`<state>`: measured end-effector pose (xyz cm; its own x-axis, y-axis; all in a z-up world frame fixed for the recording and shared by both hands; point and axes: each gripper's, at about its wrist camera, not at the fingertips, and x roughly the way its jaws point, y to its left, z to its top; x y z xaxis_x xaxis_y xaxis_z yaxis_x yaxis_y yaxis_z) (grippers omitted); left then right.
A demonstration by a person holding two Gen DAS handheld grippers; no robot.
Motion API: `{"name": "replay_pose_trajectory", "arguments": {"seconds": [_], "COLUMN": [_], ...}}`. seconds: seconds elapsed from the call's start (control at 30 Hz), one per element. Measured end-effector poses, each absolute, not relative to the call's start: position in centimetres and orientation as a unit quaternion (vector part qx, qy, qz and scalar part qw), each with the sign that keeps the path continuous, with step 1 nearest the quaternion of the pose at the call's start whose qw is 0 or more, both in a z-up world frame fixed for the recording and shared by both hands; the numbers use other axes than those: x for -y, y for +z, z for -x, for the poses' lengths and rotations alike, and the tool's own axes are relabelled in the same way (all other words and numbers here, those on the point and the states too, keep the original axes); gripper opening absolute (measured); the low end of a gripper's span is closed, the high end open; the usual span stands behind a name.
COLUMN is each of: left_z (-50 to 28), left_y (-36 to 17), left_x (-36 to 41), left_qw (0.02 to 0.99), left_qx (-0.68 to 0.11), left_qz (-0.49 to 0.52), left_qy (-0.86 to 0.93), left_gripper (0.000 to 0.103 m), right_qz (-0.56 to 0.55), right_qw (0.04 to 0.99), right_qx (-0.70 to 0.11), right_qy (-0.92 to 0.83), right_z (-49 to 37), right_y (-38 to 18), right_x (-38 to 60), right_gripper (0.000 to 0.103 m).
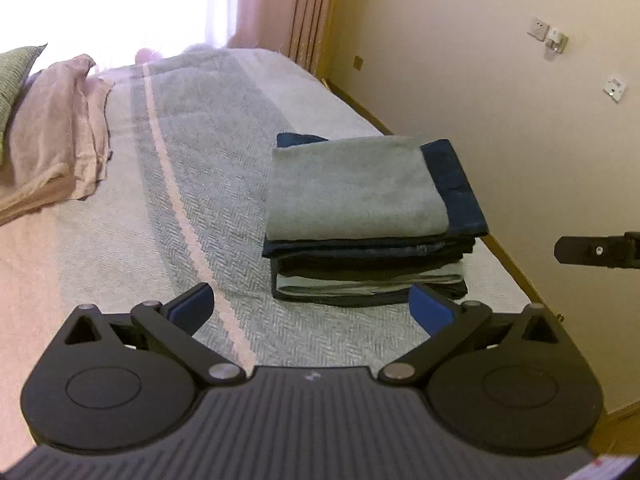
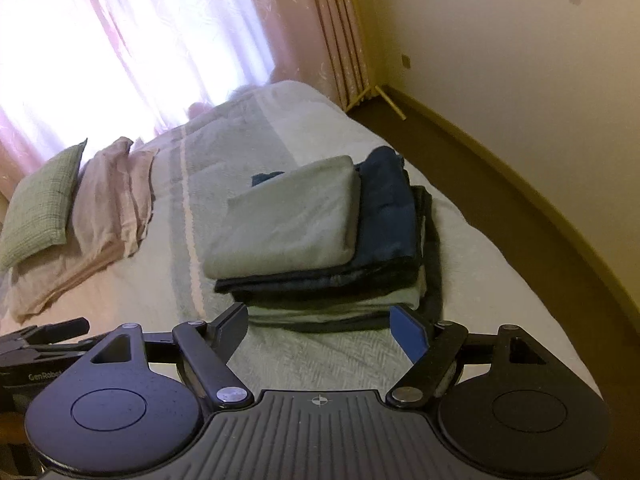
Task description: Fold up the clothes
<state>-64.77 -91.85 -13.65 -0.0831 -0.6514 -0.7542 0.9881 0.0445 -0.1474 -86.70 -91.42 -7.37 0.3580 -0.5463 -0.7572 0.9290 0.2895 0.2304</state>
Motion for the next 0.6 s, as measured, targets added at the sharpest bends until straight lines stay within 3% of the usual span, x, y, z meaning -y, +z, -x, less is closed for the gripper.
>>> {"name": "replay_pose_trajectory", "arguments": {"seconds": [0.3, 0.6], "left_z": [64.0, 65.3], "left_y": [-10.9, -10.2], "left_x": [86.4, 83.3], "left_qw": [0.613, 0.631], "left_qx": [-0.351, -0.352], "left_qz": [-0.244, -0.252], "left_qy": [-0.665, -0.644], "left_gripper": [0.102, 0.102], "right_qz": [-0.325, -0.312], "right_qw": [0.732, 0.737], "right_qx": [-0.292, -0.306], "right_qy": [-0.523, -0.516], "right_z": [85.4, 86.0], "right_y": [-5.4, -5.2], "right_x": [84.1, 83.4], "right_gripper": [0.076, 0.076]}}
